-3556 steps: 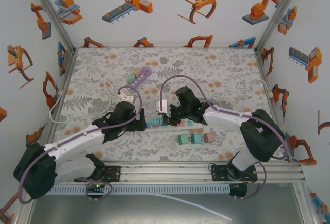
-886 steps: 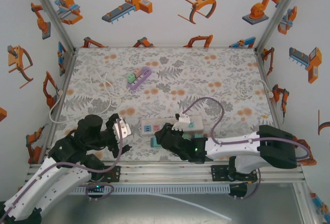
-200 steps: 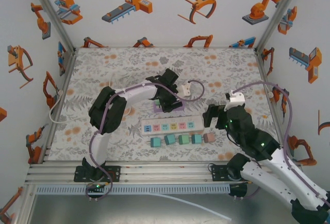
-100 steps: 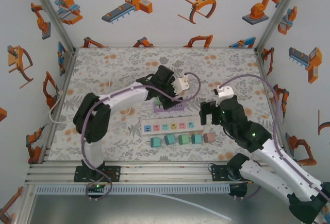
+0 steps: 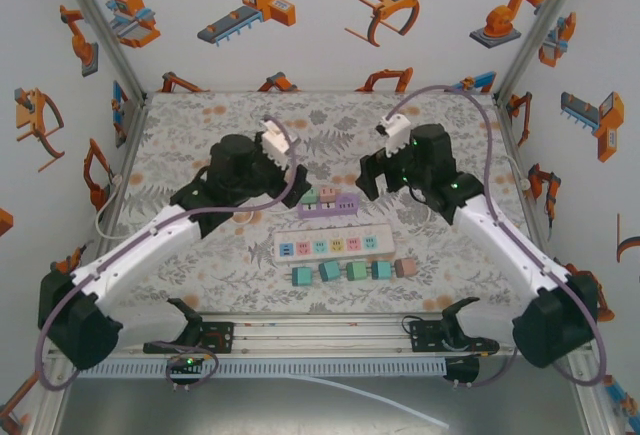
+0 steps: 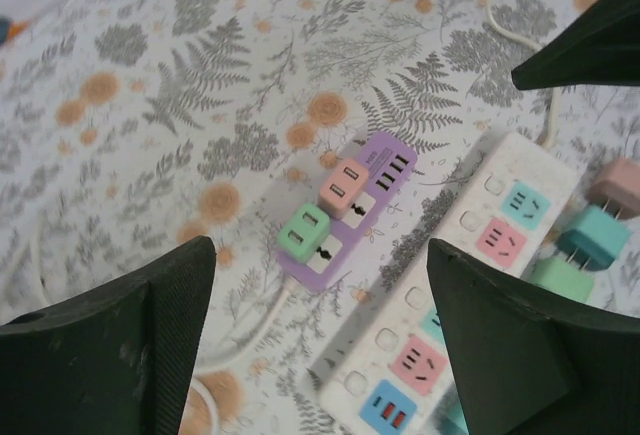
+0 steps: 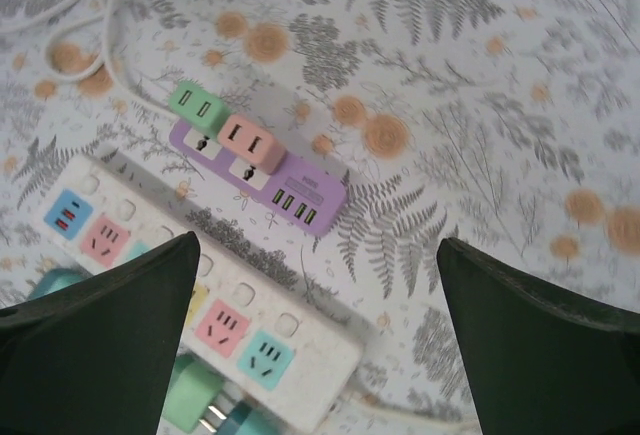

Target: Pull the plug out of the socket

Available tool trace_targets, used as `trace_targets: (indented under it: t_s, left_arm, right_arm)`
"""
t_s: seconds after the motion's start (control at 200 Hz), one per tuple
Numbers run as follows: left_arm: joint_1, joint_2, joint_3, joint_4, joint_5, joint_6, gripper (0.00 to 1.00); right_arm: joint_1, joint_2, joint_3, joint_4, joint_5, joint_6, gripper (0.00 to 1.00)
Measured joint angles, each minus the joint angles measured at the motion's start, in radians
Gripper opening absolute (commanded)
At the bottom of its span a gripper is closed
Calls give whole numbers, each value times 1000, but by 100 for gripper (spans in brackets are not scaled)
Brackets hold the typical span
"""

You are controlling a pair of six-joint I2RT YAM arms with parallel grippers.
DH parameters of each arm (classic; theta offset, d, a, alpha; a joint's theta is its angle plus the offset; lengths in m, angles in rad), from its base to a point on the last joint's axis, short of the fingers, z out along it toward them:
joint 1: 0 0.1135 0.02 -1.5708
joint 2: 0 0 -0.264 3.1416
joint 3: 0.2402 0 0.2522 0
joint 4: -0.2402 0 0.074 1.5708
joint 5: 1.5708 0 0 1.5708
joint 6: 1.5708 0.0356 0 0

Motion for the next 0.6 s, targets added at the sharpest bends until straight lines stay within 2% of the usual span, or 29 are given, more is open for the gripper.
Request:
trace_targets:
  t_s: [0.16,0.32,0.436,0.601]
  left_arm:
    - [16,-113,-144,-3,-100,-225,81]
    - [30,-125,-242,5,-173,-406,82]
    - [39,-55,-249,1,-199,-512,80]
    - [59,108,-213,10,-195,-588,69]
  right_arm:
    - [-2,119,47,15,-192,-275,85]
    - [-2,178,54,14,-331,-560,82]
    - [-1,234,85,-5,-393,-707,76]
    - [22,335,158,-63,-409,-857,71]
